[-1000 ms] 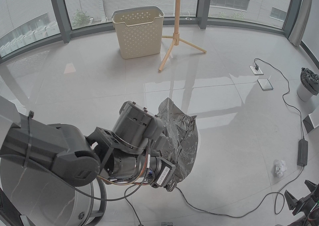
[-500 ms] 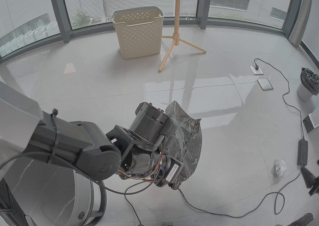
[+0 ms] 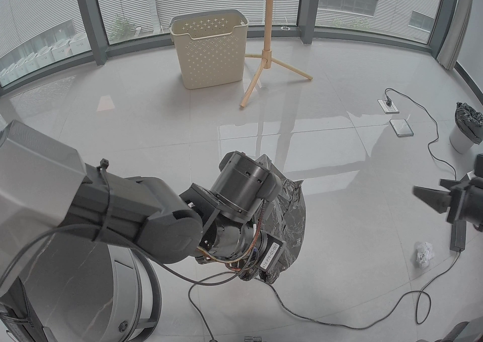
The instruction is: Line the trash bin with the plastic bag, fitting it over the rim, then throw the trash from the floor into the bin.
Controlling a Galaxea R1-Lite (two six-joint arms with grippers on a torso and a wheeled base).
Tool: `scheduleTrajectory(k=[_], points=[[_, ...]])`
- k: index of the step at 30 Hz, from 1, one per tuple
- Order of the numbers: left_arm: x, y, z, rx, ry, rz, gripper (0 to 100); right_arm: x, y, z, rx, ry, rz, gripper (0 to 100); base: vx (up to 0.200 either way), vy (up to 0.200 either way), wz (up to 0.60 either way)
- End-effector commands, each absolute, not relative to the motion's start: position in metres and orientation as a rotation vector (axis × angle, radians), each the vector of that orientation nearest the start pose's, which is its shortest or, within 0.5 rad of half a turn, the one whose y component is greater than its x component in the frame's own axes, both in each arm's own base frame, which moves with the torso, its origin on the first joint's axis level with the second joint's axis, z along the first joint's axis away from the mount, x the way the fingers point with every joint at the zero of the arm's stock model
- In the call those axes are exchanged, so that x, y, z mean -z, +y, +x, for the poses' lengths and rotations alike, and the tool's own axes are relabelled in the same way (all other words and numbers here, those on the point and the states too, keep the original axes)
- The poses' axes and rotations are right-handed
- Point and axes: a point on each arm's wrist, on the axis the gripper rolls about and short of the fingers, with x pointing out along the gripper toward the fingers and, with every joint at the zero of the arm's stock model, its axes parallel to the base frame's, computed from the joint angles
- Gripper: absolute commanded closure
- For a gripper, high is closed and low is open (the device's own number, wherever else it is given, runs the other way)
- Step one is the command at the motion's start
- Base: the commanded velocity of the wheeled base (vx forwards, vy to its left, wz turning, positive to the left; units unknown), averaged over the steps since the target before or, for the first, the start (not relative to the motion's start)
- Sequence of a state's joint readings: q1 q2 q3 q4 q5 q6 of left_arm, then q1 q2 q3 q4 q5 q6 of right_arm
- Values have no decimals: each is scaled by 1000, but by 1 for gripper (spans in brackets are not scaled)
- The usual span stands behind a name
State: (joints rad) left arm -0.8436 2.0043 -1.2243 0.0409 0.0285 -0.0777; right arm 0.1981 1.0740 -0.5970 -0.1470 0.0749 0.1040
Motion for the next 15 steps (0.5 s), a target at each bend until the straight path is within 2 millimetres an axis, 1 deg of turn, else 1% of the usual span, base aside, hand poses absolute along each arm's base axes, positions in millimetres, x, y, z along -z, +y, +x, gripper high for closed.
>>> scheduleTrajectory(k=[1, 2, 3, 4, 7, 11, 13, 14, 15], points=[[-131, -289, 266, 710, 795, 227, 100, -178, 127, 210, -499, 598, 103, 0, 0, 0, 0], [-132, -288, 271, 709, 791, 216, 100, -171, 137, 210, -513, 622, 86, 0, 0, 0, 0], [-133, -288, 272, 712, 789, 212, 100, -169, 140, 211, -514, 630, 81, 0, 0, 0, 0], [-140, -288, 280, 721, 770, 184, 100, -155, 154, 215, -520, 672, 48, 0, 0, 0, 0], [-149, -284, 293, 711, 763, 158, 100, -139, 174, 232, -511, 710, 17, 0, 0, 0, 0], [-152, -283, 306, 699, 787, 125, 100, -128, 191, 254, -494, 672, 19, 0, 0, 0, 0], [-152, -281, 314, 701, 792, 107, 100, -124, 194, 259, -489, 655, 18, 0, 0, 0, 0], [-152, -281, 314, 701, 792, 107, 100, -124, 194, 259, -489, 655, 18, 0, 0, 0, 0], [-153, -280, 323, 705, 798, 92, 100, -120, 194, 260, -489, 649, 6, 0, 0, 0, 0]])
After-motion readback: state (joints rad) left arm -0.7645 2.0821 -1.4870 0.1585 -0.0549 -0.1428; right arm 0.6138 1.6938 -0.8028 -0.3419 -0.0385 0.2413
